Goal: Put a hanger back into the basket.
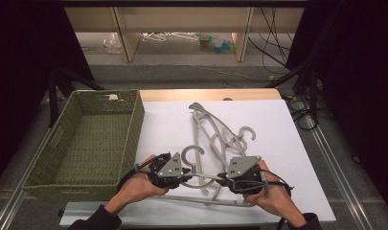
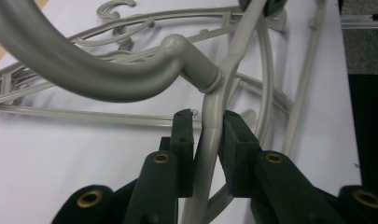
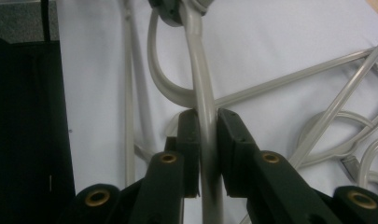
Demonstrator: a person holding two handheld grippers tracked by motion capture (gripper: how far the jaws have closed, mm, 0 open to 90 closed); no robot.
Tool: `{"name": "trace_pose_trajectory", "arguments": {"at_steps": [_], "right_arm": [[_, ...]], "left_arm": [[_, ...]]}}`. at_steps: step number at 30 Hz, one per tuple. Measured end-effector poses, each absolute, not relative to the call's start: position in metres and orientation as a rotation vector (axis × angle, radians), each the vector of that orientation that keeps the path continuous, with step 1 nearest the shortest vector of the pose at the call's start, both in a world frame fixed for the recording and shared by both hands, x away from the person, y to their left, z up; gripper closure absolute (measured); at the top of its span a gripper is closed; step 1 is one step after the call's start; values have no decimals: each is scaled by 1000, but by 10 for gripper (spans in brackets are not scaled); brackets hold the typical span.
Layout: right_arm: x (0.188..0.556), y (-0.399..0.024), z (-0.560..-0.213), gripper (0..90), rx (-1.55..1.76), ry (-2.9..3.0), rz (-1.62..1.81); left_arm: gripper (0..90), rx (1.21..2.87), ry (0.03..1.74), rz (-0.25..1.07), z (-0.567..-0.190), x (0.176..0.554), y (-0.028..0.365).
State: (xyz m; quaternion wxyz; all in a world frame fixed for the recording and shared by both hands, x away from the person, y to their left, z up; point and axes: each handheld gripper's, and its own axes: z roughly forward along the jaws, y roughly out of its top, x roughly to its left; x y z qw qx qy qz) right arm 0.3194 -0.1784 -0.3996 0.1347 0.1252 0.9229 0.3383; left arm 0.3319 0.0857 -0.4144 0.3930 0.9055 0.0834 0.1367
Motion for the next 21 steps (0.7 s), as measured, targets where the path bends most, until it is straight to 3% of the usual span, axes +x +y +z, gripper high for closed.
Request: {"name": "trace_pose_trajectory", "arguments": {"at_steps": [4, 7, 10, 14, 21], "right_arm": [[322, -181, -398, 681, 397, 2655, 1017], [322, -181, -397, 492, 455, 2622, 1092], [322, -180, -395, 404, 522, 2564, 1126], [325, -184, -392, 344, 604, 2472, 1168], [324, -192, -388, 317, 705, 2395, 1256]], "left_arm": [[808, 2299, 223, 330, -409, 326, 86], [813, 2296, 259, 342, -405, 327, 89], [813, 2291, 333, 342, -403, 332, 95], [813, 2286, 413, 350, -402, 340, 105], [813, 2242, 527, 368, -395, 350, 118]]}}
